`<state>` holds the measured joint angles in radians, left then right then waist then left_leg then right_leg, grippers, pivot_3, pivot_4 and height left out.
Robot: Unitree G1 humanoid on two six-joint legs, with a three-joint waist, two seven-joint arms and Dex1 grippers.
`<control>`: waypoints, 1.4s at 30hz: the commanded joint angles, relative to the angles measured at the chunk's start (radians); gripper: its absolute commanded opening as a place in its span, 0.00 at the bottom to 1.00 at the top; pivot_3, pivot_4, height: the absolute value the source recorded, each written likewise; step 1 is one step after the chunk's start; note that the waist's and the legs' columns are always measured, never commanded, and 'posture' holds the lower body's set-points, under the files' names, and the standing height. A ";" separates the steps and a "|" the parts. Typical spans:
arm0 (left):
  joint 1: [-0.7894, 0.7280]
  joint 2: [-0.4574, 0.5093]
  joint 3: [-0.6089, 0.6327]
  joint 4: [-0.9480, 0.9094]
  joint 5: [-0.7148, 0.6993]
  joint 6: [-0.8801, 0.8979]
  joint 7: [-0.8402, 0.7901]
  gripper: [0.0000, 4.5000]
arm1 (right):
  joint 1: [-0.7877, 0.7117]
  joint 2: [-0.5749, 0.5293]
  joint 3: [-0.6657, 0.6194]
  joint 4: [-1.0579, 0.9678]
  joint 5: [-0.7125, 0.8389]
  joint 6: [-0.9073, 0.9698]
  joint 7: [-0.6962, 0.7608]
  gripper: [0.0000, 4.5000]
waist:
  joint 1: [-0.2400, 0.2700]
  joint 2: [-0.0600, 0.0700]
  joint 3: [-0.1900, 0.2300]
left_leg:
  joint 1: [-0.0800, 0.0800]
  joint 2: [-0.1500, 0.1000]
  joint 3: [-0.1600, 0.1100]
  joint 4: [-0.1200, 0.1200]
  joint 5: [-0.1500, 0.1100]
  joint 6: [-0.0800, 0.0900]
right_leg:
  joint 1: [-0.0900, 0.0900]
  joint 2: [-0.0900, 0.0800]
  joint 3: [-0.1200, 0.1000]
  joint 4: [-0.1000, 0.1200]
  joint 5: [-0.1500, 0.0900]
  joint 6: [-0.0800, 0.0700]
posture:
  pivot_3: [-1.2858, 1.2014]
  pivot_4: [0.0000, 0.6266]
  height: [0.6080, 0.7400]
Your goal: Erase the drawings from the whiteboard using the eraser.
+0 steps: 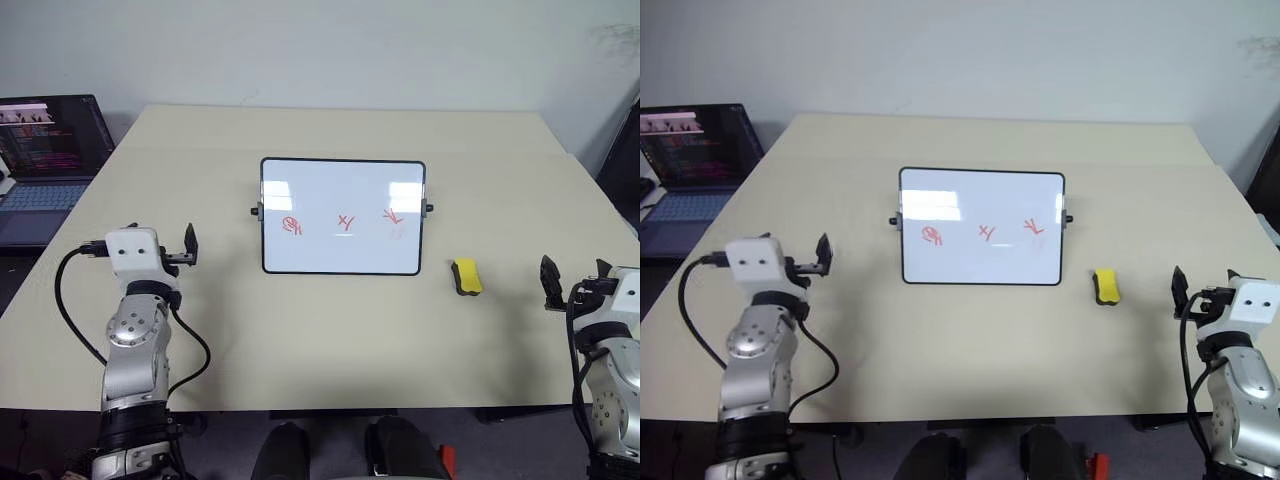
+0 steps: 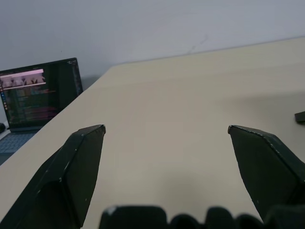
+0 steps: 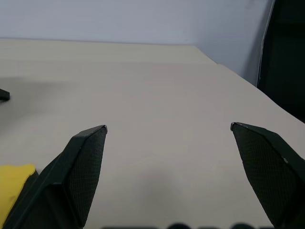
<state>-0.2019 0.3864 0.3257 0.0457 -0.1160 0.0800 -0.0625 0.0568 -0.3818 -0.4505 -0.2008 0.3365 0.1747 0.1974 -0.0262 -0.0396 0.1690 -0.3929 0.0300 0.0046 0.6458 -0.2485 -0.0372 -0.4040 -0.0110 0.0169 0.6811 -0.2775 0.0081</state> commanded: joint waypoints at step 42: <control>-0.444 0.325 -0.460 -0.051 -0.308 0.259 -1.193 1.00 | -0.283 0.029 0.210 -0.345 0.121 0.815 -0.225 0.99 | -0.003 0.002 0.001 | -0.003 -0.001 -0.001 0.000 0.000 0.000 | -0.002 0.009 0.000 -0.001 -0.002 0.002 | 0.52 0.24 1.00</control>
<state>-0.6281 0.7162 -0.1274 -0.0006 -0.4282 0.3553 -1.2361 -0.2118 -0.3557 -0.2433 -0.5354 0.4684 0.9828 -0.0157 -0.0295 -0.0380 0.1703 -0.3962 0.0292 0.0039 0.6460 -0.2486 -0.0369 -0.4062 -0.0022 0.0170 0.6797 -0.2789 0.0090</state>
